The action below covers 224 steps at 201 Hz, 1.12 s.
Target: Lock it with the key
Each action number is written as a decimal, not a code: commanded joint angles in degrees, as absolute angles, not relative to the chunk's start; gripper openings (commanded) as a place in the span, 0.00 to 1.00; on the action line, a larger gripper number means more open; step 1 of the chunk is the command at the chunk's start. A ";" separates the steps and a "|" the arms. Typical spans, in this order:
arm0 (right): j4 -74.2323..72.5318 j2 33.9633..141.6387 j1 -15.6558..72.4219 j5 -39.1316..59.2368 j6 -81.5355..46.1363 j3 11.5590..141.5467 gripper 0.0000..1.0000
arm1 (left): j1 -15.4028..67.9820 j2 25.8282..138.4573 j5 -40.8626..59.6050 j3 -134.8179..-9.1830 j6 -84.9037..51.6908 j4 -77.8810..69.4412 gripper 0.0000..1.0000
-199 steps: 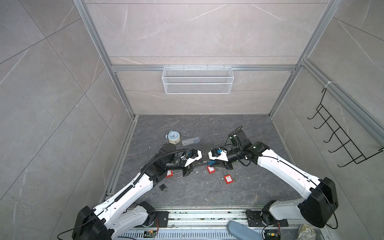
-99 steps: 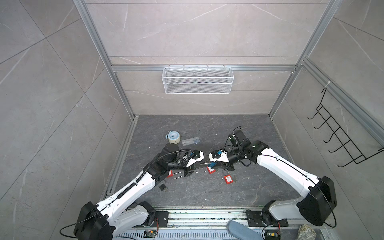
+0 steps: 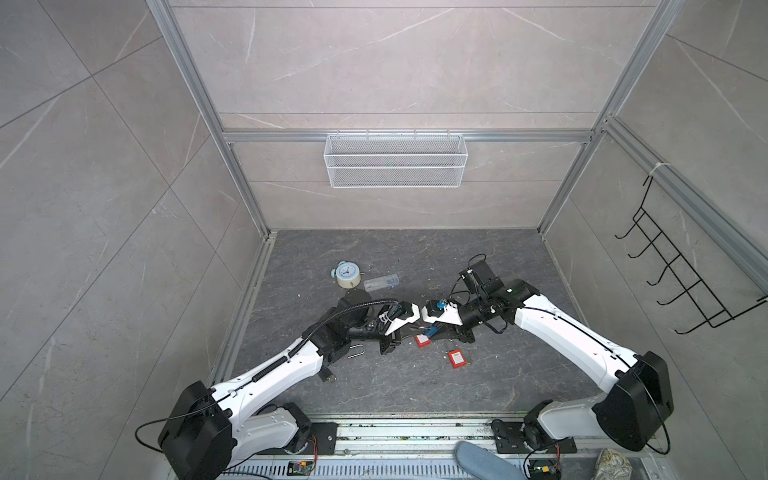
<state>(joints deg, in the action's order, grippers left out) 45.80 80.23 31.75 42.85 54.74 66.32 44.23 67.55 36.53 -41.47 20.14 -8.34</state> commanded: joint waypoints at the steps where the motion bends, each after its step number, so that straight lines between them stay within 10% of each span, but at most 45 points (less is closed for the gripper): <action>1: 28.93 79.94 34.63 57.58 47.78 68.92 0.00 | 50.21 71.73 36.85 -39.80 19.51 -19.55 0.00; 224: 40.79 85.86 32.61 60.09 57.79 76.94 0.00 | 53.26 67.63 34.27 -33.14 25.32 -9.94 0.00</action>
<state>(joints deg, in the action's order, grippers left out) 50.33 86.70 31.38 44.47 62.02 70.74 48.49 65.41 25.85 -35.92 19.51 -17.78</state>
